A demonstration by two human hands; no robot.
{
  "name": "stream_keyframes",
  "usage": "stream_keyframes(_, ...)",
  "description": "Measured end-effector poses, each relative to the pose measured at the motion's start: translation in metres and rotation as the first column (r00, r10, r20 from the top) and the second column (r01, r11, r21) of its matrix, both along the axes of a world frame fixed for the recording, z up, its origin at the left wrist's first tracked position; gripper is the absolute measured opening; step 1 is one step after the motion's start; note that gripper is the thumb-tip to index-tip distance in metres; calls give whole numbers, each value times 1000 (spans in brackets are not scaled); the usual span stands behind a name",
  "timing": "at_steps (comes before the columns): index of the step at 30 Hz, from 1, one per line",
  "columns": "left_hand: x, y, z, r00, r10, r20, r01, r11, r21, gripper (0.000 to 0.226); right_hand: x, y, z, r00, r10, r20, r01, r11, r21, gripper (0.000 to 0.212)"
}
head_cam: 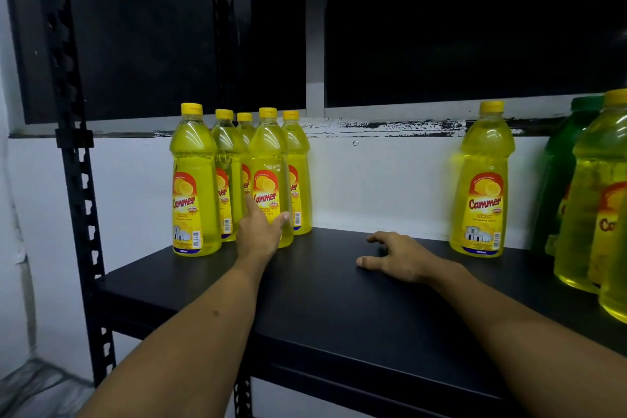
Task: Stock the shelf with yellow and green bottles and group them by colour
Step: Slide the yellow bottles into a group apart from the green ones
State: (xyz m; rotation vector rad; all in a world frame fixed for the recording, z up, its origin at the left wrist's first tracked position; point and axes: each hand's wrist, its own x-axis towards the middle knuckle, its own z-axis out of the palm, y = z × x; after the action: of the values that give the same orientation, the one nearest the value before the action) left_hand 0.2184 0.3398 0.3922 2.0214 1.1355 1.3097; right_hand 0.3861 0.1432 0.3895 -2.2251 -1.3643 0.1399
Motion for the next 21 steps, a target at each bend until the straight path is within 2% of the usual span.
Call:
stream_keyframes(6,7,4,-1,1000,-17,17,17,1000,-9,84,2,1,-1,1000,-3,-2,3,1000,28,75)
stream_keyframes(11,7,-2,-2,1000,-30,-8,30,999,12,88,2,0,-1,1000,-27,11,25,993,111,73)
stream_keyframes(13,6,-7,0,998,22,-58,-18,998,68,93,3,-1,-1,999,-52,-4,52,986,155,70)
stream_keyframes(15,4,-14,3,987,96,-126,-68,975,211,90,5,-4,1,994,-113,8,108,965,238,60)
stream_keyframes(17,3,-21,5,970,155,-185,-57,891,451,76,7,-10,7,968,-243,56,196,882,428,40)
stream_keyframes(19,6,-30,5,963,141,-228,51,738,673,60,8,-20,15,912,-408,46,286,713,641,24)
stream_keyframes(20,9,-36,3,960,81,-269,143,684,716,53,9,-26,19,880,-475,5,333,624,707,22)
stream_keyframes(21,11,-43,2,938,0,-346,257,669,698,47,10,-33,21,847,-530,-43,382,550,742,22)
